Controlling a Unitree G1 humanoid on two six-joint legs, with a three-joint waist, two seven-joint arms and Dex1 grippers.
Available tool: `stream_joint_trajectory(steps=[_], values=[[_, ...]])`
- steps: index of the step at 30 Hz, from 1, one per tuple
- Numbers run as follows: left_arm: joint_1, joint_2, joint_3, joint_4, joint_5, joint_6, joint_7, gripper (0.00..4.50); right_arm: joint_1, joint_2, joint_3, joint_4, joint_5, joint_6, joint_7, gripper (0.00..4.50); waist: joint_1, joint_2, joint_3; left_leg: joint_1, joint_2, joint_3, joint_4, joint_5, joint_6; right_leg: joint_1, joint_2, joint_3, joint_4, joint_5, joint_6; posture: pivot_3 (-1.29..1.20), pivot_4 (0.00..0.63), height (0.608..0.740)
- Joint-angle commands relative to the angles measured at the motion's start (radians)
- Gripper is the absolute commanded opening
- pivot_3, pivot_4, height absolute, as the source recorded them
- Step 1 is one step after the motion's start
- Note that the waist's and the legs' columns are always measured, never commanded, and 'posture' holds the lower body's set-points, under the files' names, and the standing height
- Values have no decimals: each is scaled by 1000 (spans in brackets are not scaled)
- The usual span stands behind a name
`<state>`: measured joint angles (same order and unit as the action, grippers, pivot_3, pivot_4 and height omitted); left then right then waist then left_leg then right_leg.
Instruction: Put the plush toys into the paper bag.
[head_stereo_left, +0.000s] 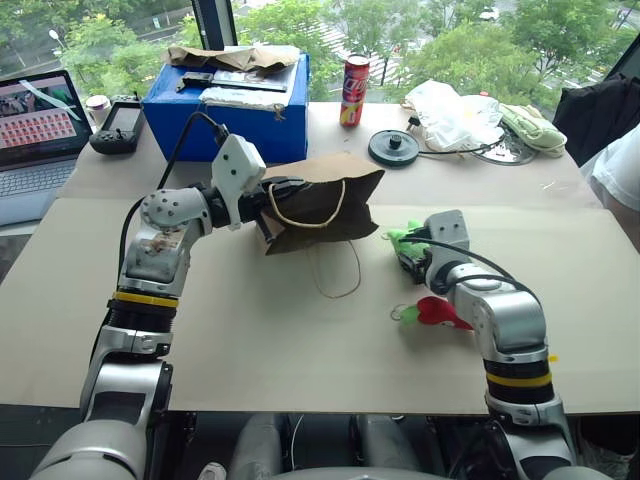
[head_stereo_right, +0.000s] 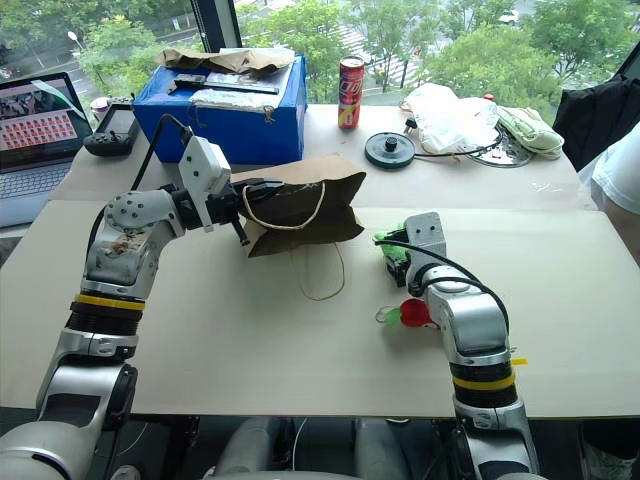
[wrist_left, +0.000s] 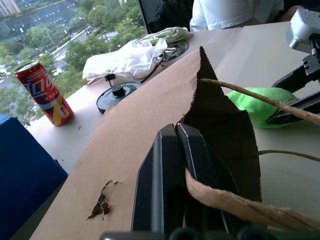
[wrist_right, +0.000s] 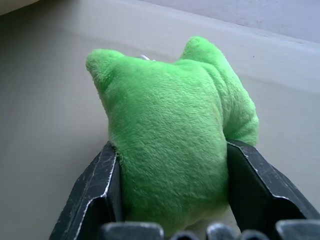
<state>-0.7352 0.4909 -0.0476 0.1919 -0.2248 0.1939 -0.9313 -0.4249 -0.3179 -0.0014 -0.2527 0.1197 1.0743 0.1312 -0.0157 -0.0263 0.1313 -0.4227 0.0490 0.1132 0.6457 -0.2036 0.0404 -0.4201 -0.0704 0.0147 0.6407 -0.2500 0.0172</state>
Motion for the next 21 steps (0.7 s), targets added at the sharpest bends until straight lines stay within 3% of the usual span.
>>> stream_joint_trajectory(steps=[1,5,14,21], values=[[-27,12,17,-33,-5,-6,6,0,2,-16,21,10,-24,-15,3,1395,0,0,0,0,0,0,0,0,0,0,0,0,0,0,0,0,150,739],[-28,12,17,-31,-5,-7,7,0,4,-13,25,20,-35,-20,5,100,1,0,0,0,0,0,0,0,0,0,0,0,0,0,0,0,150,739],[-44,5,23,-8,-8,-10,12,0,3,-43,32,-24,-31,-52,58,45,1,0,0,0,0,0,0,0,0,0,0,0,0,0,0,0,150,739],[-62,0,33,6,-25,8,15,0,14,-178,39,-320,109,-45,288,45,2,0,0,-1,0,0,-1,0,0,-1,0,0,-1,0,0,0,150,739]])
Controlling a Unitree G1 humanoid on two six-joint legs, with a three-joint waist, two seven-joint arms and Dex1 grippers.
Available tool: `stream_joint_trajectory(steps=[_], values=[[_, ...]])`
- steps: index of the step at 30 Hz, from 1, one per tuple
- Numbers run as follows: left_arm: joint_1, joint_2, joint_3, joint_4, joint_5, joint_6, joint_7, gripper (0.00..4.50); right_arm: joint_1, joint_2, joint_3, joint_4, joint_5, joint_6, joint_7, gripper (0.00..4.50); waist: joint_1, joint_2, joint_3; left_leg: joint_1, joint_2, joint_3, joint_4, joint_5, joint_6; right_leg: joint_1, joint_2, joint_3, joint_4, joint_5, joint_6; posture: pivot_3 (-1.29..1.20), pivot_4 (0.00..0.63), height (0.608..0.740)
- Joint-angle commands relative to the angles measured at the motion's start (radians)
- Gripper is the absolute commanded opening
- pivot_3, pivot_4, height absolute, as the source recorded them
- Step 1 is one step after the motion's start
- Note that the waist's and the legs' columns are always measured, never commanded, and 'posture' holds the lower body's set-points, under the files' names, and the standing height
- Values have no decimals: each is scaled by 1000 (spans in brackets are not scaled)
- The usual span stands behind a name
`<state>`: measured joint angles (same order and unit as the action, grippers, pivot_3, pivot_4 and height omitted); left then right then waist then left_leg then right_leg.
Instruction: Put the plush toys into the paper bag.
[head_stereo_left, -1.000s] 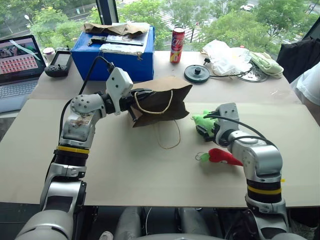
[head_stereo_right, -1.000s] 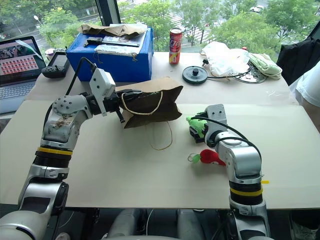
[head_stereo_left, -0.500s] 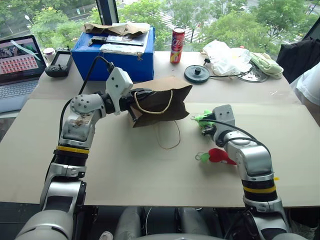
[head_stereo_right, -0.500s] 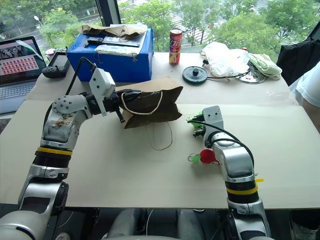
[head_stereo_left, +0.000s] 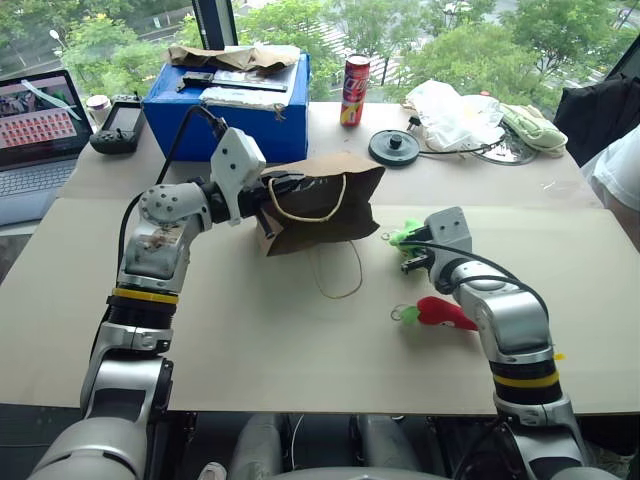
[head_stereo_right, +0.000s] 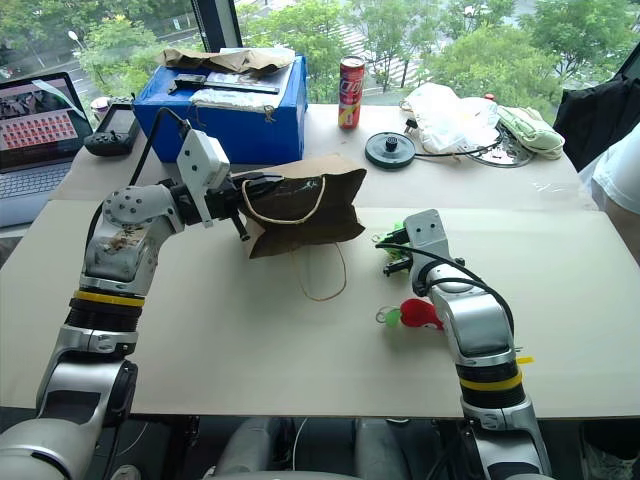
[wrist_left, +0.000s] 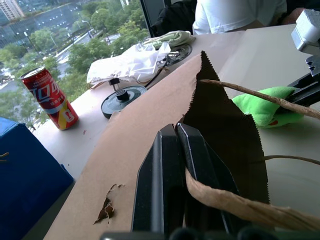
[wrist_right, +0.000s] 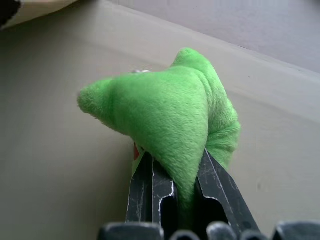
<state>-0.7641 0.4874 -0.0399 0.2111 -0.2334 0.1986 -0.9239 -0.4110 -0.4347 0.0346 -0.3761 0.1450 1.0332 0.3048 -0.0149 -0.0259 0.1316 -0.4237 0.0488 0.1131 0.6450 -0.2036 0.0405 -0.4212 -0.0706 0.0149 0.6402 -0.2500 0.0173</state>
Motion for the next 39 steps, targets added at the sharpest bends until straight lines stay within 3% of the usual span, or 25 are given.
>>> stream_joint_trajectory(steps=[1,10,18,25,32,39], values=[[-36,4,26,-9,-16,3,6,0,2,-84,6,-248,115,9,151,45,1,0,0,0,0,0,0,0,0,0,0,0,0,0,0,0,150,739],[-43,-3,21,4,-20,5,0,0,-73,-190,57,-404,249,50,276,45,3,0,0,0,0,-1,1,0,0,1,0,0,-1,0,0,0,150,739],[-48,-12,17,-7,-23,14,-7,0,-274,-137,276,-171,109,10,193,45,2,0,0,0,0,0,1,0,0,0,1,0,0,0,0,0,150,739],[-49,-15,17,-17,-24,21,-11,0,-383,-112,343,17,12,-38,179,45,3,0,0,-1,0,0,1,0,0,0,0,-1,0,0,0,0,150,739],[-34,-13,8,-41,-25,19,-31,0,-522,6,331,238,-55,-48,126,45,-2,0,0,-1,0,1,0,0,0,-1,0,0,1,0,0,0,150,739],[-27,-16,6,-54,-26,24,-43,0,-569,152,289,396,-87,-47,45,45,0,0,0,-1,1,1,0,0,0,-1,0,-1,4,0,-1,0,150,739]])
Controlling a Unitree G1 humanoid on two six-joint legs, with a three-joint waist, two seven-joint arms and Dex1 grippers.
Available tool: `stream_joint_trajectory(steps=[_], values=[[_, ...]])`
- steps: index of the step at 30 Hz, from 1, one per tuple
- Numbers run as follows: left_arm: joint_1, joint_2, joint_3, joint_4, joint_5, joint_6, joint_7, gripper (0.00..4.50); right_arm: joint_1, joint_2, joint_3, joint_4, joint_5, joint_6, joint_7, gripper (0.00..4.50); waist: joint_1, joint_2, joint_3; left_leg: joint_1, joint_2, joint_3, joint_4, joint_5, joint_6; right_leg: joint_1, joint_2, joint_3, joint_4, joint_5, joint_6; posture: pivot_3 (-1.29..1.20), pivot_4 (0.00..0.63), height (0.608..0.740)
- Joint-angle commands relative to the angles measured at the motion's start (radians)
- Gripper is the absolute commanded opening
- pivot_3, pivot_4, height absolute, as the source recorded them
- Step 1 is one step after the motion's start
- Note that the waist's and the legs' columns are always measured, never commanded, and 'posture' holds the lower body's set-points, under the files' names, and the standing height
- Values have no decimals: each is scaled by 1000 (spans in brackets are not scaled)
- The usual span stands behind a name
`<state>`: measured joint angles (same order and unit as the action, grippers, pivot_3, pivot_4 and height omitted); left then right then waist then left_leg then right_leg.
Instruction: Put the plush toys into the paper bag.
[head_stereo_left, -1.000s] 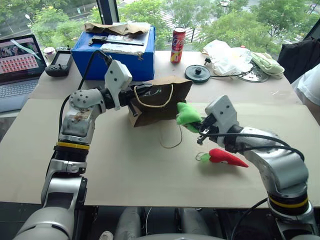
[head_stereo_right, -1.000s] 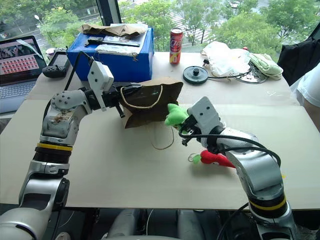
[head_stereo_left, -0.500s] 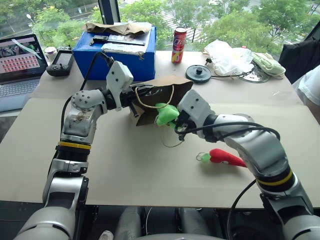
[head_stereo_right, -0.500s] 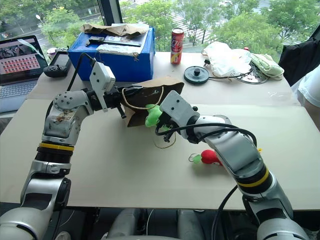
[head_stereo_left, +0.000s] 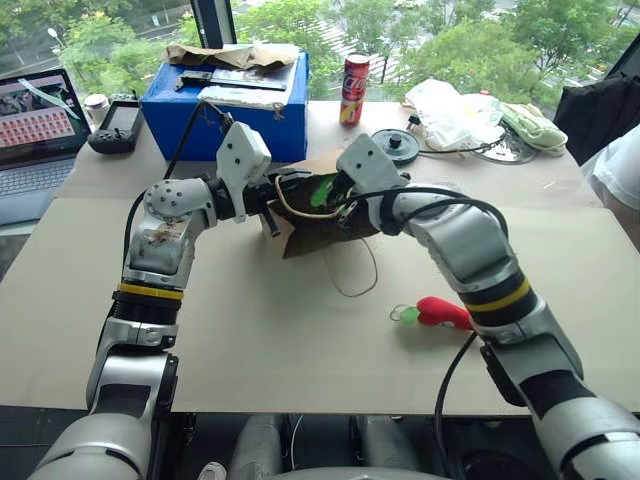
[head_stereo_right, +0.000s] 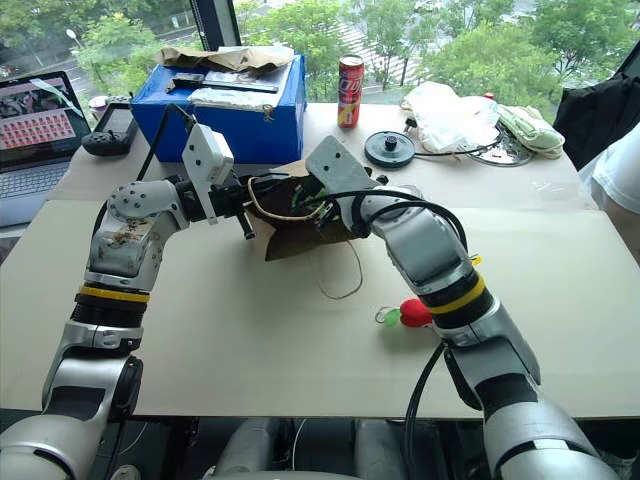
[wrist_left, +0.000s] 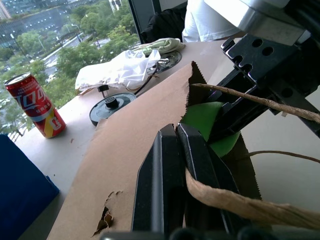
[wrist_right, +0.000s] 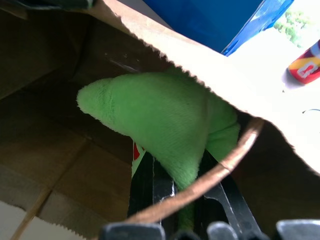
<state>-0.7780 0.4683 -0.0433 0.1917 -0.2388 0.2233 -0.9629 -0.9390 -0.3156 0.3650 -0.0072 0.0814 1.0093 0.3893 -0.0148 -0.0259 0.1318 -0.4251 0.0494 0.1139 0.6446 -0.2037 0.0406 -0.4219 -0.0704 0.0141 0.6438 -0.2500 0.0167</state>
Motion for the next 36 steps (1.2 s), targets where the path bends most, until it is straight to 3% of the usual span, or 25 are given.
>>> stream_joint_trajectory(steps=[1,6,8,16,22,28,32,34,36], values=[[-14,3,9,-33,-20,-1,-4,0,-41,46,-45,43,-30,-23,-51,45,0,0,0,0,0,0,0,0,0,0,0,0,0,0,0,0,150,739],[-17,3,11,-30,-20,0,-4,0,-30,86,-97,91,-57,-33,-119,45,2,0,0,0,-1,0,0,0,0,0,-1,-1,0,0,0,0,150,739],[-17,4,11,-29,-18,-1,-4,0,-24,97,-126,88,-60,-37,-145,894,1,0,0,0,-1,0,0,0,0,0,-1,-1,0,0,0,0,150,739],[-21,1,10,-15,-13,-8,0,0,2,114,-183,-18,-6,29,-101,3434,-4,0,0,0,0,0,-1,0,0,0,0,-1,0,0,0,0,150,739],[-23,-2,12,-4,-8,-14,7,0,48,36,-281,-251,104,182,-13,3434,3,0,0,-1,0,-1,-1,0,0,0,-1,-1,0,0,0,0,150,739],[-29,-6,12,10,-6,-20,11,0,123,-164,-337,-444,227,264,134,3434,3,0,0,-1,-1,-1,-1,0,0,1,-1,-2,-1,0,0,0,150,739],[-35,-11,11,21,-6,-26,10,0,268,-447,-348,-524,279,202,308,3434,14,0,0,-1,-2,-2,-1,0,0,1,-3,-3,-4,0,0,0,150,739],[-39,-14,10,28,-5,-31,9,0,434,-653,-355,-565,287,120,444,3434,14,0,0,-1,-2,-1,-1,-1,2,1,-4,-1,-7,0,1,0,150,739],[-41,-17,9,33,-5,-33,9,0,542,-766,-369,-584,296,67,522,3434,20,0,0,-1,-3,-2,-1,-1,2,3,-3,-2,-12,-1,1,0,150,739]])
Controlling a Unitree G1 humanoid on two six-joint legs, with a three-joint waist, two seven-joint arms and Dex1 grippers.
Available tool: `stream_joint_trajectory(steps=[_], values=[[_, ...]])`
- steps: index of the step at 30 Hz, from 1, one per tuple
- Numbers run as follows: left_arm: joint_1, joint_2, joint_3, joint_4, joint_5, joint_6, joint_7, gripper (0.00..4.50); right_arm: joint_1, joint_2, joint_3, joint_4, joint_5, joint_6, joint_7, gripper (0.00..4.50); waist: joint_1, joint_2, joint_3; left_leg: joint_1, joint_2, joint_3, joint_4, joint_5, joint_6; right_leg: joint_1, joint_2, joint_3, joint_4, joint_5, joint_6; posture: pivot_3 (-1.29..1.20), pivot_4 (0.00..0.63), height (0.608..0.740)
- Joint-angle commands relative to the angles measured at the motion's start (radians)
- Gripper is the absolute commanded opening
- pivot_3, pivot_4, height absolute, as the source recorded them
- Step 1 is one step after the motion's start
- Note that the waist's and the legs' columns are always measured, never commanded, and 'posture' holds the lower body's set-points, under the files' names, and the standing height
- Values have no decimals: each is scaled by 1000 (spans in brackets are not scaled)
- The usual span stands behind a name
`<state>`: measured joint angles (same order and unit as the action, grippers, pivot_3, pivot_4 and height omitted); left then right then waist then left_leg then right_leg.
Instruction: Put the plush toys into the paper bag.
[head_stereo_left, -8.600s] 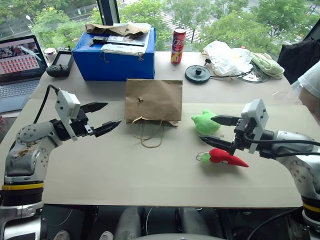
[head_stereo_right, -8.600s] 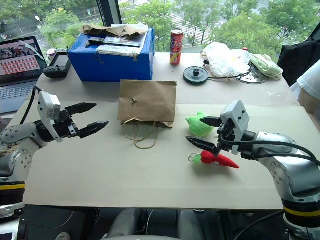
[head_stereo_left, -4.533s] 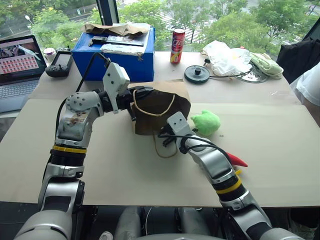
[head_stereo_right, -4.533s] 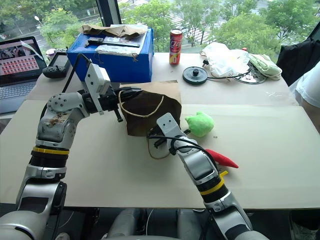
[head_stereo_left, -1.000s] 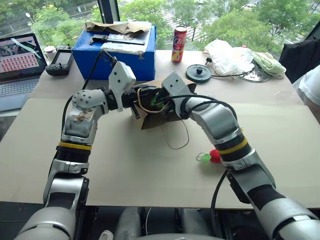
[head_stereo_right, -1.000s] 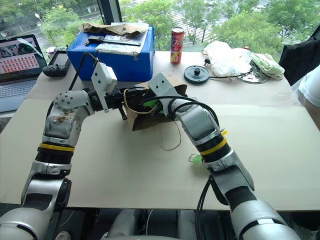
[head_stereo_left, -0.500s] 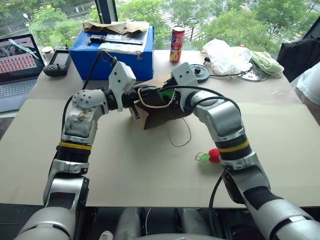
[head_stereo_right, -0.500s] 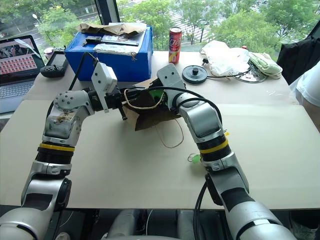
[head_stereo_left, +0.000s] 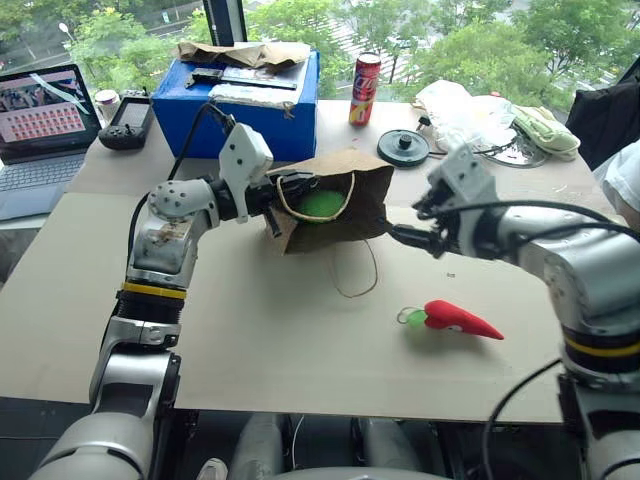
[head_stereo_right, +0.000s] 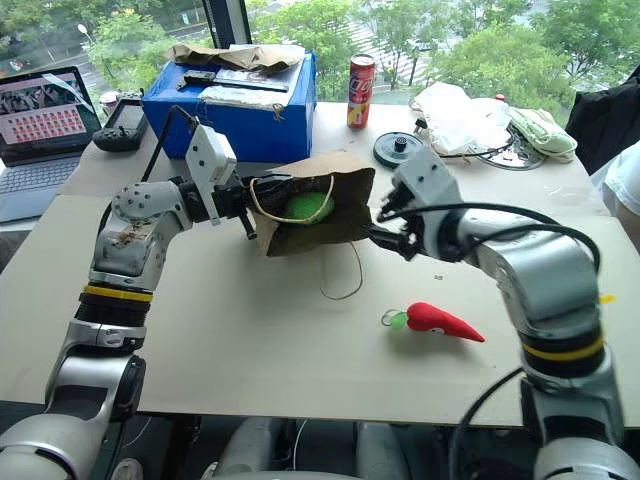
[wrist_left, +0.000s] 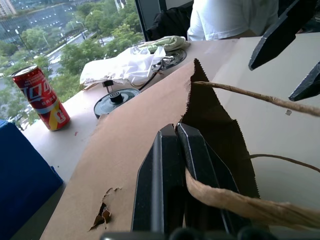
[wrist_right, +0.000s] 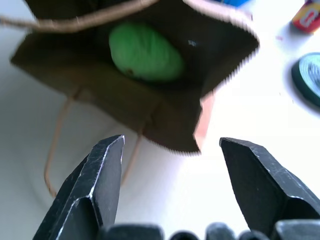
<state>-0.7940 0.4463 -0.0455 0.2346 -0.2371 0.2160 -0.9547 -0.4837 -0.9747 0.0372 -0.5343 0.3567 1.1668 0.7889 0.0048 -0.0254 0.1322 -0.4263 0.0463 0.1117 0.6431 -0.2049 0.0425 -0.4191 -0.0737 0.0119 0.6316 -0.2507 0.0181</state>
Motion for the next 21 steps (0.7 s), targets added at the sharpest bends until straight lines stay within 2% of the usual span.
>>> stream_joint_trajectory(steps=[1,3,6,16,19,21], values=[[-25,4,11,-9,-7,-26,0,0,126,-144,-40,-52,14,-114,134,3434,-3,0,0,0,0,0,0,-1,1,0,0,0,-1,0,0,0,150,739],[-23,4,11,-10,-7,-27,-1,0,199,-213,-17,-21,-26,-159,139,3434,-12,0,0,1,1,1,0,-1,1,0,1,3,0,0,0,0,150,739],[-21,2,12,-11,-7,-27,-1,0,262,-252,11,24,-65,-197,126,3434,-21,0,0,2,2,1,1,-1,1,0,2,3,1,0,0,0,150,739],[-12,10,15,-24,-8,-20,1,0,332,-225,46,83,-102,-236,99,3434,-11,0,0,3,2,1,2,0,0,1,3,3,0,0,0,0,150,739],[-12,12,15,-25,-8,-19,0,0,338,-214,38,83,-104,-242,96,2682,-9,0,0,2,2,1,2,0,0,1,2,4,0,0,0,0,150,739],[-12,13,14,-25,-8,-19,0,0,345,-214,38,79,-108,-247,99,1983,-7,0,0,2,2,1,2,0,0,1,2,3,0,0,0,0,150,739]])
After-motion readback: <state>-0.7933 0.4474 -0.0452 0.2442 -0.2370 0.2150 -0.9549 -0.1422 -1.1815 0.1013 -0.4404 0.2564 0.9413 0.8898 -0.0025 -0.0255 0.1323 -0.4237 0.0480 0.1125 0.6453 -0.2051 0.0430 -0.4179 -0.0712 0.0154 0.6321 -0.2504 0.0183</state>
